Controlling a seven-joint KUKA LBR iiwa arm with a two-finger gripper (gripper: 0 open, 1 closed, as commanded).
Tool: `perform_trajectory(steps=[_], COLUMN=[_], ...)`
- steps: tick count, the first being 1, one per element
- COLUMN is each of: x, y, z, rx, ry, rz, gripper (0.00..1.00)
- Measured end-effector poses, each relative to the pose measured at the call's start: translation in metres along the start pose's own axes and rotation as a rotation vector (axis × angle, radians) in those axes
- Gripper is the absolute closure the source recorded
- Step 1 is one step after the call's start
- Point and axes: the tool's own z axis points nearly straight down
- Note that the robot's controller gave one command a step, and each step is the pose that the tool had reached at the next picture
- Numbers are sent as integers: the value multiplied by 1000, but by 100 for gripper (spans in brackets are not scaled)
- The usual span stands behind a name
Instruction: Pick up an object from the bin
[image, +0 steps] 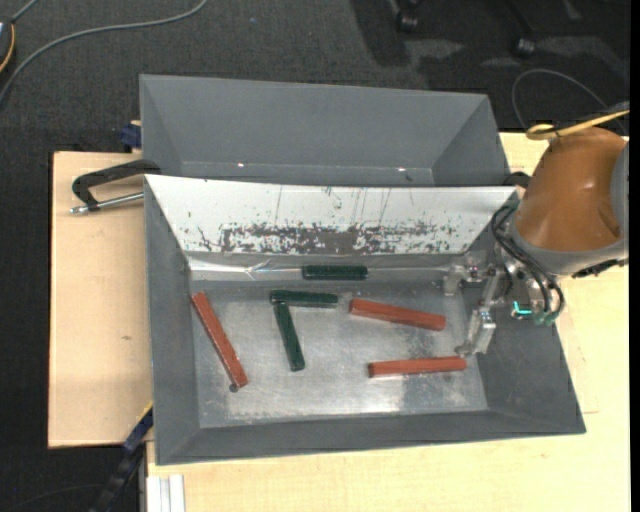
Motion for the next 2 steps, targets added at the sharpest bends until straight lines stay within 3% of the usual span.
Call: perform_trajectory(steps=[1, 2], x=[35, 48], y=[85, 84], z=[63, 29], rx=[-3, 2], ry=[-2, -9], rz=[-56, -140], gripper=[0, 0])
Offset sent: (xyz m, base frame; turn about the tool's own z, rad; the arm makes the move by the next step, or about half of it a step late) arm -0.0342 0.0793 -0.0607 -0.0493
